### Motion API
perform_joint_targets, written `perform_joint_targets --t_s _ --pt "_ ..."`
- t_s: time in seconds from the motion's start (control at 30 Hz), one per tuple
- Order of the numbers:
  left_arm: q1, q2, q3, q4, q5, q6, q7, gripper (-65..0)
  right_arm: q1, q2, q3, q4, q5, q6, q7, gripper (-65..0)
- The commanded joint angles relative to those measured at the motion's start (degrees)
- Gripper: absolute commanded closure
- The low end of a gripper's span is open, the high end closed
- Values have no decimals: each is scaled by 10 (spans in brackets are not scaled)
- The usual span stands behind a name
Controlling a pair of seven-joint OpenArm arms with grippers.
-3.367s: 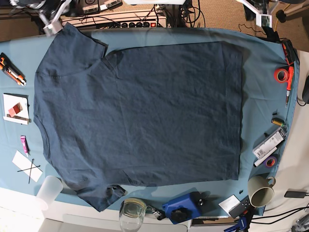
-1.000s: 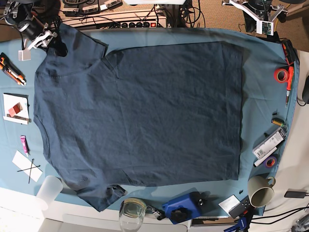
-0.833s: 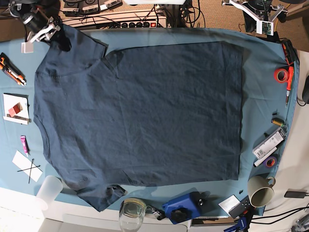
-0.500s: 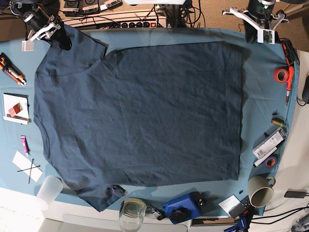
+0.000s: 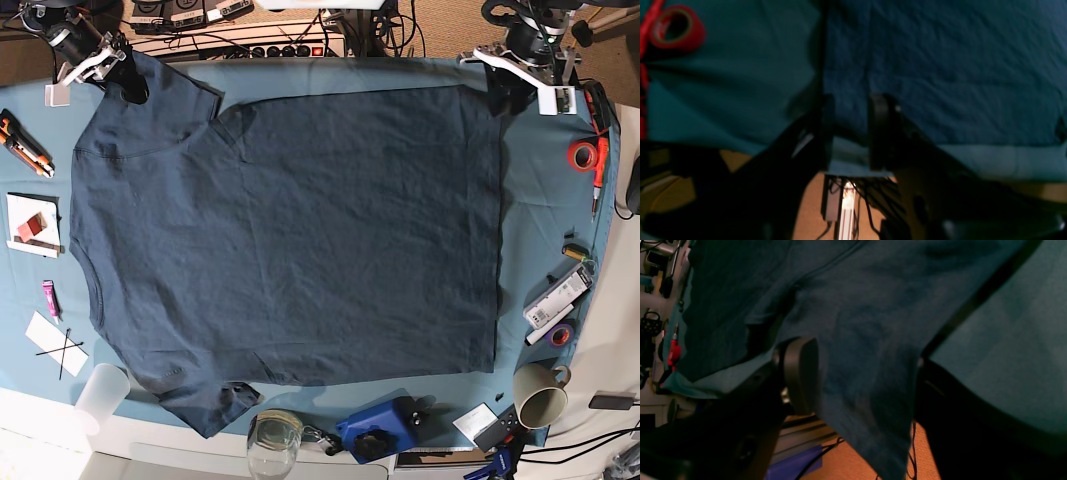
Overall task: Fold the T-shirt properly
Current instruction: 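Move both grippers down to the shirt's shoulder corners and grasp them, then lift the shoulder corners and pull them toward the hem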
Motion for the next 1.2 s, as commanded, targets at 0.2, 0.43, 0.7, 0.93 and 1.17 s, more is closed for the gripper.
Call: perform_joint_targets --t_s 0.2,0.43,0.7,0.93,1.17 --pt "-42 -2 -1 -81 -38 -34 10 -182 -11 4 -7 -8 -80 -25 -85 -352" --pt "-74 -2 -1 -123 -42 -32 8 -182 -11 11 -7 -8 -79 -25 -91 -352" --pt "-99 -1 -63 -191 -74 -33 29 -182 -11 11 -7 -8 -79 -25 -101 -352" --pt "-99 -1 -91 -221 -195 -112 108 -182 -11 11 -7 -8 -79 -25 -99 -352" --pt "-123 2 -79 -260 -231 -124 109 -181 -11 11 -7 -8 -72 -25 -100 -352"
